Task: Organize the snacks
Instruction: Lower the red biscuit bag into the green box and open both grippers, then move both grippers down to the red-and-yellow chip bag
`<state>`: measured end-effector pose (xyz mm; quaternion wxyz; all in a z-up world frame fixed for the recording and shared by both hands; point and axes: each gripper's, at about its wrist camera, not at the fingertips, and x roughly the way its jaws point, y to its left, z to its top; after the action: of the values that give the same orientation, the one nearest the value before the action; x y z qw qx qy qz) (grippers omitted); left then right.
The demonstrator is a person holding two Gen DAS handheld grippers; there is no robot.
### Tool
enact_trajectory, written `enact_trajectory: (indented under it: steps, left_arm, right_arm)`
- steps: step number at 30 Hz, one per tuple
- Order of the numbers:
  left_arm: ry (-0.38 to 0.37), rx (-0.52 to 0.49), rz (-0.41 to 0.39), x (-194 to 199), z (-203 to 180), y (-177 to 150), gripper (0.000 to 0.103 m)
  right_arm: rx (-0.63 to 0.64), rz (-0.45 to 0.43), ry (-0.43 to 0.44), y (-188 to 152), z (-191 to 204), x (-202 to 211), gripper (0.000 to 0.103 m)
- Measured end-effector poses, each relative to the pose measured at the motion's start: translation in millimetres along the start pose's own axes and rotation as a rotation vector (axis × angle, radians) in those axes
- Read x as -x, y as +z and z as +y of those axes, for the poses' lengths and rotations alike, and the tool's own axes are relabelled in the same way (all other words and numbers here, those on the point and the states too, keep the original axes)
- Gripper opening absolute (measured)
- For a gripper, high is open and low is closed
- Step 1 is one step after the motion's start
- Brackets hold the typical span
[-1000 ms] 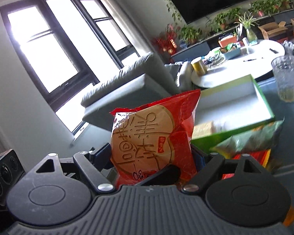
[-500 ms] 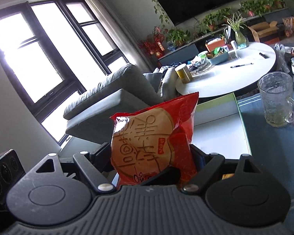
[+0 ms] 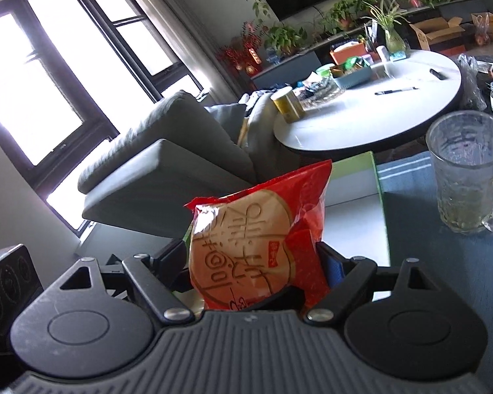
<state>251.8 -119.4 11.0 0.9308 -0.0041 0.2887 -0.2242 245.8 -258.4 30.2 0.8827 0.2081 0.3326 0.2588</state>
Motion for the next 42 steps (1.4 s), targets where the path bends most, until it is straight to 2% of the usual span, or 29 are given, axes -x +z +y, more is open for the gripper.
enact_trajectory:
  steps: [6, 9, 13, 22, 27, 35, 42]
  left_arm:
    - [0.009, 0.000, 0.032, -21, 6, -3, 0.068]
    - [0.040, 0.005, 0.053, -22, 7, -6, 0.068]
    - [0.044, -0.007, 0.024, -11, 9, -10, 0.068]
    - [0.049, -0.005, -0.032, 32, 9, -15, 0.068]
    - [0.069, 0.035, -0.018, 53, 18, -36, 0.068]
    - [0.070, 0.099, 0.025, 86, 27, -76, 0.068]
    - [0.075, 0.120, 0.036, 120, 31, -109, 0.069]
  right_arm:
    - [0.004, 0.000, -0.038, -2, -12, -11, 0.083]
    - [-0.011, 0.003, -0.066, -4, -19, -13, 0.083]
    - [-0.051, -0.022, -0.037, -4, -24, 0, 0.082]
    - [-0.029, -0.029, -0.021, -15, -5, 28, 0.082]
    - [-0.031, 0.009, -0.010, -33, 2, 36, 0.082]
    - [-0.001, 0.043, -0.046, -72, 19, 44, 0.082]
    - [-0.044, 0.118, 0.032, -107, 42, 53, 0.082]
